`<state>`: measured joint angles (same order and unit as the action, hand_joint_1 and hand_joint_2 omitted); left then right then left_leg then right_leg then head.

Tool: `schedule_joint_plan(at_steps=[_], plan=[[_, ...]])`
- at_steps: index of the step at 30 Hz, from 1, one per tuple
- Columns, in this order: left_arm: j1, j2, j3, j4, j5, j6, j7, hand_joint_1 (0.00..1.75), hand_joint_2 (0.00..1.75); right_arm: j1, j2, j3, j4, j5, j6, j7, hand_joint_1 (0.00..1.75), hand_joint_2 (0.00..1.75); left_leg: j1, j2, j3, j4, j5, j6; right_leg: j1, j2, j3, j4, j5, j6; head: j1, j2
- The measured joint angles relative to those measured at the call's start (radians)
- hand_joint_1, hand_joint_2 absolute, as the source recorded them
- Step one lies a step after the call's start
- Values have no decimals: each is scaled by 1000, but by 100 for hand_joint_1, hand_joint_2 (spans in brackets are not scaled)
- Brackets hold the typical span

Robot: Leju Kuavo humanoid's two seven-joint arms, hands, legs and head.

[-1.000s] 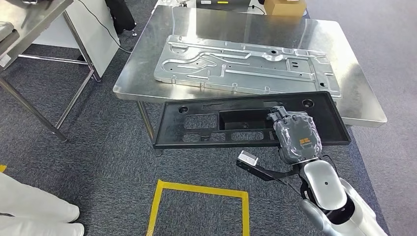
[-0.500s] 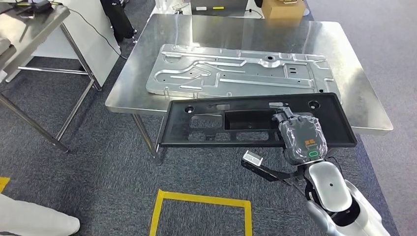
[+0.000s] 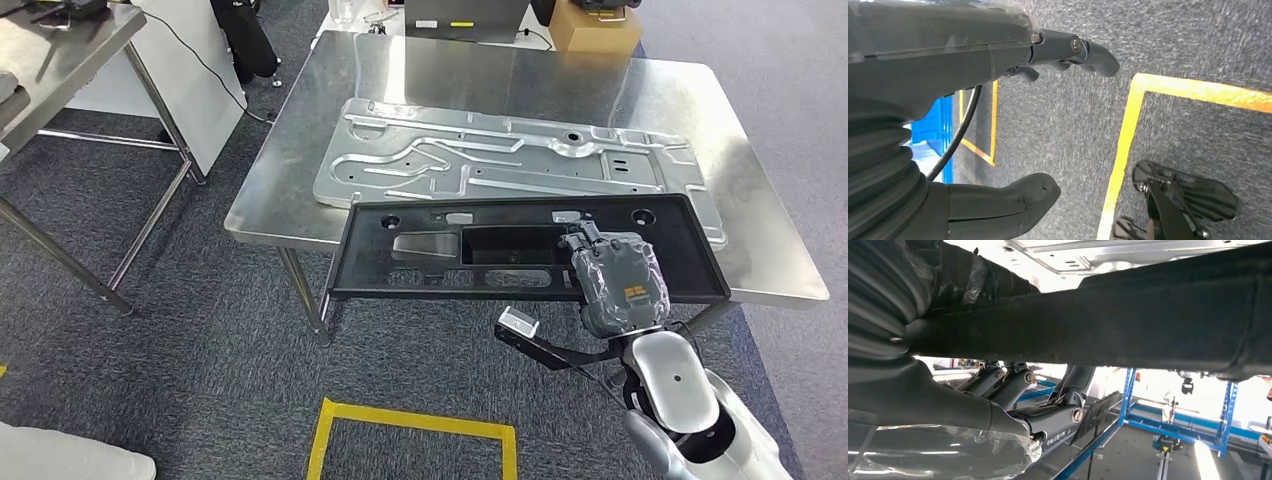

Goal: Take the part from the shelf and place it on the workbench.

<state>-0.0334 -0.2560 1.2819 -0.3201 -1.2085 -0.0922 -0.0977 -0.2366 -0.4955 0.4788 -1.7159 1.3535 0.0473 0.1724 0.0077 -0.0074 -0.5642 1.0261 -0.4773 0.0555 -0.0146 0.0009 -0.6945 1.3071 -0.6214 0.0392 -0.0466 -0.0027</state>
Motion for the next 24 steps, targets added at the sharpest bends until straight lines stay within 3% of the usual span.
schedule_joint_plan(at_steps=[1,2,4,6,10,11,13,15,16,17,19,21,24], plan=[[1,0,0,0,0,0,0,0,175,2,0,-2,0,0,0,0,175,175,0,-1,10,0,-8,-2,0,0,-10,-13,19,-1,0,0],[2,0,0,0,0,0,0,0,175,3,0,-3,0,0,0,0,175,175,0,-1,22,0,-16,-4,0,0,-2,-59,58,-5,0,0],[2,0,1,0,0,0,0,0,175,4,0,-6,0,0,0,0,175,175,0,-1,44,0,-35,-11,4,-1,33,-185,149,-15,0,0],[0,0,1,0,0,0,0,0,175,6,0,-8,1,0,0,2,175,175,-1,-1,56,-3,-49,-23,12,-1,52,-255,184,-25,0,0],[-2,0,3,0,-2,1,0,0,175,15,0,-30,-1,-1,-2,11,175,175,-2,0,60,30,-54,-45,10,2,81,-277,177,-49,0,0],[-3,0,4,0,-3,1,-1,0,175,17,0,-41,-1,-2,-3,14,175,175,-2,1,40,70,-65,-49,7,2,92,-281,173,-54,0,0],[-5,0,6,0,-6,1,-1,0,175,23,0,-66,0,-4,-4,16,175,175,0,1,-35,191,-108,-54,7,-1,108,-284,161,-62,0,0],[-3,0,8,0,-9,1,-1,0,175,33,0,-89,0,-6,-5,16,175,175,1,1,-106,275,-150,-59,8,0,125,-284,145,-63,0,0],[-1,0,9,0,-10,1,-1,0,175,39,0,-100,0,-8,-5,16,175,175,2,1,-121,272,-146,-60,8,1,137,-284,135,-63,0,0],[0,0,11,-1,-11,1,-1,0,175,44,0,-110,0,-9,-5,16,175,175,2,1,-122,236,-120,-59,8,2,150,-284,125,-61,0,0],[2,1,14,-1,-12,0,-1,0,175,49,0,-130,1,-9,-5,16,175,175,-1,1,-97,110,-19,-50,10,2,178,-283,104,-57,0,0],[3,4,16,-1,-12,-2,-2,0,175,50,3,-141,2,-7,-4,17,175,175,-6,1,-76,31,34,-39,12,5,193,-283,85,-46,0,0],[2,5,17,-2,-11,-3,-3,0,175,52,8,-146,3,-2,0,19,175,175,-5,0,-55,8,33,-22,12,7,205,-270,78,-27,0,0]])
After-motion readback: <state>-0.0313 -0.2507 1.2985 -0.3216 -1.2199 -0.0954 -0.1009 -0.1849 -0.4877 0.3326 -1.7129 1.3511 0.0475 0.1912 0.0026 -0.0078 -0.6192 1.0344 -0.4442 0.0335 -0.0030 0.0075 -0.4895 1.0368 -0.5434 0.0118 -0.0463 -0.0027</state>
